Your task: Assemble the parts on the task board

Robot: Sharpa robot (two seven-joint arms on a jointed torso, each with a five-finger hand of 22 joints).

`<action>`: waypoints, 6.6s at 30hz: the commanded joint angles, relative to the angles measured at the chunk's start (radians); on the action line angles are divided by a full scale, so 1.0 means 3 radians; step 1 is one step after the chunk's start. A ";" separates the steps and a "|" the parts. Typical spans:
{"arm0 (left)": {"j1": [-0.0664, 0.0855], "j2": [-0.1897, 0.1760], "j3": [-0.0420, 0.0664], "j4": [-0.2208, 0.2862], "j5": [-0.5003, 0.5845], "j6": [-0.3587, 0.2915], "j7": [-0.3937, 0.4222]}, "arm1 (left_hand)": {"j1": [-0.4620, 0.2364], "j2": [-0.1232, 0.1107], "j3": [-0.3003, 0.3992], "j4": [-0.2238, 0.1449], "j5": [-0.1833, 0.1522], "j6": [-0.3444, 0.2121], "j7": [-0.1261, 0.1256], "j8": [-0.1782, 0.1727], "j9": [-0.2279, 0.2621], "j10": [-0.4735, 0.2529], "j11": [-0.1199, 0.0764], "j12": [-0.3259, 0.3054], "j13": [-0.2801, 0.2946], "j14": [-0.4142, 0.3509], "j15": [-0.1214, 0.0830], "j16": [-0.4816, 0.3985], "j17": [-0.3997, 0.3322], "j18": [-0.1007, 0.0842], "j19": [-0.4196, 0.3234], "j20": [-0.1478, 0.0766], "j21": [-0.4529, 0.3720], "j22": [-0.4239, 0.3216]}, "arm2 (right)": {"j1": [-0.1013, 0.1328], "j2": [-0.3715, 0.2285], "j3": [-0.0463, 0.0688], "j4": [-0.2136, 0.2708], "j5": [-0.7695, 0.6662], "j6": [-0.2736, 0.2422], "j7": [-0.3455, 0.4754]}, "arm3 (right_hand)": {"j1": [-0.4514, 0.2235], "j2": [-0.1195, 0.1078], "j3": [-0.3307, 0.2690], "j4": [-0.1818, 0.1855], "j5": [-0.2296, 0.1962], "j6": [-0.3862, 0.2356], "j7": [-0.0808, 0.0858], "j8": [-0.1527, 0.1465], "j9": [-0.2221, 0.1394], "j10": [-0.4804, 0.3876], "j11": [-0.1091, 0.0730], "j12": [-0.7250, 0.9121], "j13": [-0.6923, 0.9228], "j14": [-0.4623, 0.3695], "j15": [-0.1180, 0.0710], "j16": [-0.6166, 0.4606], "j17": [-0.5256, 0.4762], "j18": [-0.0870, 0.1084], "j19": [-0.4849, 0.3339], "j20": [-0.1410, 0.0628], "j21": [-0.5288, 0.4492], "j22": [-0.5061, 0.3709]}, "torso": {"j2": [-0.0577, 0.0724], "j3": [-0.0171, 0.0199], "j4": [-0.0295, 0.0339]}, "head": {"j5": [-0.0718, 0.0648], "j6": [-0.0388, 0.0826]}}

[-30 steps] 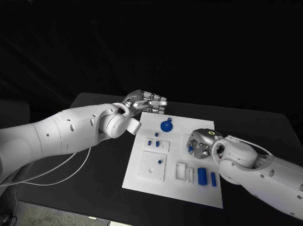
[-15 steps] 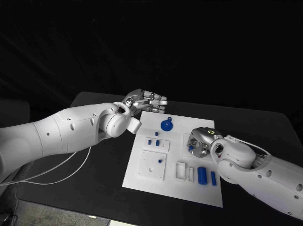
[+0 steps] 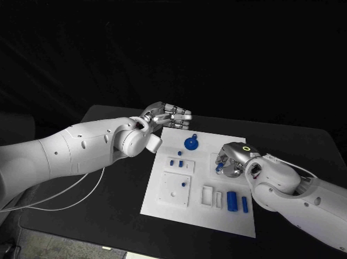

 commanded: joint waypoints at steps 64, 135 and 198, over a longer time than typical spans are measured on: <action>-0.0006 0.0105 0.0000 -0.0082 -0.0007 0.0082 0.0027 | -0.0006 0.0031 0.0024 0.0003 -0.0006 -0.0005 0.0001 -0.0004 -0.0003 -0.0008 -0.0002 0.0000 -0.0001 -0.0006 -0.0011 -0.0002 -0.0002 -0.0004 -0.0004 0.0014 0.0015 -0.0003 | -0.0163 0.0724 -0.0464 0.0119 -0.0333 -0.0149 0.0171 | -0.0022 0.0022 0.0017 -0.0044 -0.0002 0.0041 0.0000 0.0009 0.0015 0.0153 -0.0120 0.0011 0.0002 0.0009 -0.0021 -0.0024 0.0028 0.0047 0.0146 -0.0015 0.0000 0.0061 | 0.0001 -0.0002 0.0001 | 0.0113 -0.0064; -0.0007 0.0118 -0.0003 -0.0089 -0.0007 0.0121 -0.0018 | -0.0011 0.0034 0.0016 0.0009 -0.0006 -0.0015 0.0004 -0.0005 -0.0003 -0.0017 0.0001 -0.0001 -0.0001 -0.0013 -0.0008 -0.0002 -0.0002 -0.0004 -0.0010 0.0017 0.0013 -0.0004 | -0.0123 0.0883 -0.0638 -0.0004 -0.0481 0.0107 0.0023 | -0.0075 -0.0038 -0.0072 -0.0064 0.0014 -0.0174 0.0056 0.0000 -0.0015 -0.0061 -0.0055 0.0006 -0.0006 0.0009 0.0032 -0.0041 0.0033 0.0045 0.0138 0.0026 -0.0095 0.0104 | 0.0001 0.0000 -0.0002 | 0.0081 -0.0085; -0.0182 -0.0163 -0.0010 0.0050 -0.0061 0.0147 0.0137 | -0.0107 0.0031 -0.0036 0.0012 0.0015 -0.0052 -0.0022 -0.0004 -0.0002 0.0459 -0.0156 -0.0002 0.0005 0.0492 -0.0184 0.0034 0.0027 -0.0095 0.0181 -0.0149 0.0145 0.0033 | 0.0003 -0.0692 0.0085 0.0451 0.2307 0.0715 -0.0817 | -0.0558 -0.0030 -0.0849 0.0760 0.0150 -0.0330 -0.0052 0.0005 0.0186 -0.0181 -0.0274 0.2705 0.3300 -0.0034 -0.0090 0.0805 0.0688 -0.0072 0.0171 -0.0075 0.0604 0.0115 | -0.0161 0.0105 -0.0137 | -0.0226 -0.0008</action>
